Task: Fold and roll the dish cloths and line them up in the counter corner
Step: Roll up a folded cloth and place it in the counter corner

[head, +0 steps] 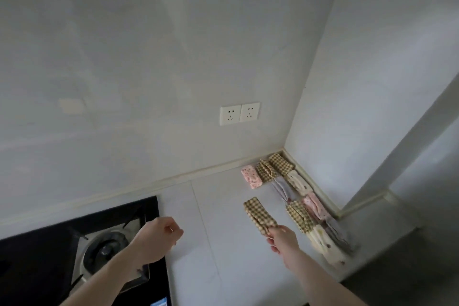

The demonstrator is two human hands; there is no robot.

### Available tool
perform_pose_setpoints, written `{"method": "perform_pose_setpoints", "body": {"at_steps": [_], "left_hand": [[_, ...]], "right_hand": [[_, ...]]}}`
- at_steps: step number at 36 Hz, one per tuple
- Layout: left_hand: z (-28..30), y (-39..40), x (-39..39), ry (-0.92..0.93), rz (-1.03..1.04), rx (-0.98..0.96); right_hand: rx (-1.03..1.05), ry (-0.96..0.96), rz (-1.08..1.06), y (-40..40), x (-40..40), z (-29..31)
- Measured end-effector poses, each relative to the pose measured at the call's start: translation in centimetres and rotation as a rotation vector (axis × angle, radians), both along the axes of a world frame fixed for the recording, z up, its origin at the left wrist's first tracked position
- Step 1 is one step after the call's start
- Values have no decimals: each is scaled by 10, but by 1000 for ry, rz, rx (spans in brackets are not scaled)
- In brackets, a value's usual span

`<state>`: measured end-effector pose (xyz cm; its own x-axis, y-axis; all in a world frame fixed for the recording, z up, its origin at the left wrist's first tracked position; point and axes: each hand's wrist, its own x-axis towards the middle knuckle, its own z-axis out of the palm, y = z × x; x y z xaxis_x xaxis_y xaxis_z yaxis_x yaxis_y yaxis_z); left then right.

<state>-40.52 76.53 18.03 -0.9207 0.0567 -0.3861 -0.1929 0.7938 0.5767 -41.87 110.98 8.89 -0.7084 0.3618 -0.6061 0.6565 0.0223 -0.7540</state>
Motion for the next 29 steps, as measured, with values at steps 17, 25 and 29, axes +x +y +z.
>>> {"method": "perform_pose_setpoints", "body": {"at_steps": [17, 25, 29], "left_hand": [[-39, 25, 9, -83, 173, -75], [-40, 19, 6, -80, 242, -101], [-40, 21, 2, -79, 250, -89]], "right_hand": [[118, -156, 42, 44, -101, -95], [314, -150, 245, 64, -137, -93], [534, -158, 258, 62, -150, -100]]}}
